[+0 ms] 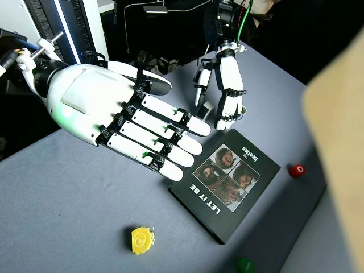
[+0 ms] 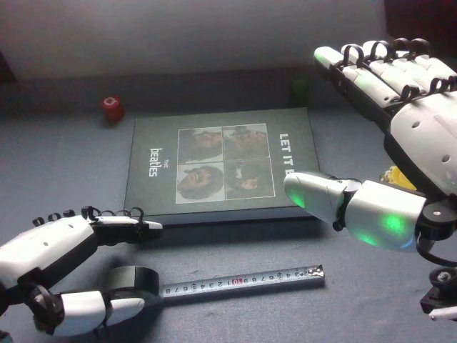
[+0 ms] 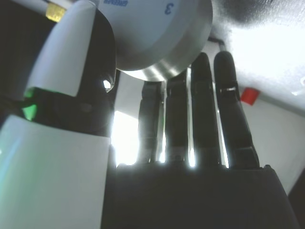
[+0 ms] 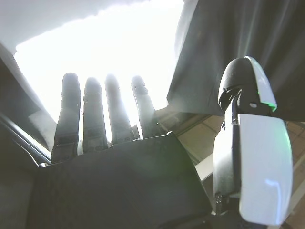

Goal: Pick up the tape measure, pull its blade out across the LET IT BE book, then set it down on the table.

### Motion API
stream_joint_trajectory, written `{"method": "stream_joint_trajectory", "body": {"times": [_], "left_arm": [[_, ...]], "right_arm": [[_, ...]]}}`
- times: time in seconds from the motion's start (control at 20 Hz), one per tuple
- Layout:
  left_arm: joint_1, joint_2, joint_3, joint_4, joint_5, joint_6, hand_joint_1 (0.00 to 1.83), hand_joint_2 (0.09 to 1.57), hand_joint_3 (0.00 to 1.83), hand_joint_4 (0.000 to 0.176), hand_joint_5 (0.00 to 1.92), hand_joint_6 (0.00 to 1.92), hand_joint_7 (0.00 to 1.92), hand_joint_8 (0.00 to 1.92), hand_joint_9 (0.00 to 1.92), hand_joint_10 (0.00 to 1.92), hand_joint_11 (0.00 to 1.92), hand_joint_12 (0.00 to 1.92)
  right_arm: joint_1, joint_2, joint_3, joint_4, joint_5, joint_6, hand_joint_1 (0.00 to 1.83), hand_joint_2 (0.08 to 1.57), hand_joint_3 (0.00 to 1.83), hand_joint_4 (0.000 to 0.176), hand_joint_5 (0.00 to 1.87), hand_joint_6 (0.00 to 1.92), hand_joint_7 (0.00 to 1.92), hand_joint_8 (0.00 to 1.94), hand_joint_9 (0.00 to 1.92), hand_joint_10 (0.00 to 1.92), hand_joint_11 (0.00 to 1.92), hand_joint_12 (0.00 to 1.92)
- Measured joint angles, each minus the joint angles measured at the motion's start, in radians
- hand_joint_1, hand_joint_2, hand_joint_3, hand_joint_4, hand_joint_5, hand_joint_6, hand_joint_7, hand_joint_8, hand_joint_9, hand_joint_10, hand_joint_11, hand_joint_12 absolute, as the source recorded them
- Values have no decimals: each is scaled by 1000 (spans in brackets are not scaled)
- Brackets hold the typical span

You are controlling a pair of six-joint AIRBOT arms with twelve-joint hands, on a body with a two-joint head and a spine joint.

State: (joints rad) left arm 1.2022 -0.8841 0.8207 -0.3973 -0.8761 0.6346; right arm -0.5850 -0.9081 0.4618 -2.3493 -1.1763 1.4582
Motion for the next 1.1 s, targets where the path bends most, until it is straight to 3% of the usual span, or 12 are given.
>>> {"method": "stream_joint_trajectory", "body": {"times": [1.1], "left_arm": [[60,-5,0,32,-16,19,1027,1078,0,0,470,3,492,5,439,6,157,793]], "right_arm": [[0,0,0,0,-6,5,176,1007,0,60,49,4,57,3,29,1,0,421]]}}
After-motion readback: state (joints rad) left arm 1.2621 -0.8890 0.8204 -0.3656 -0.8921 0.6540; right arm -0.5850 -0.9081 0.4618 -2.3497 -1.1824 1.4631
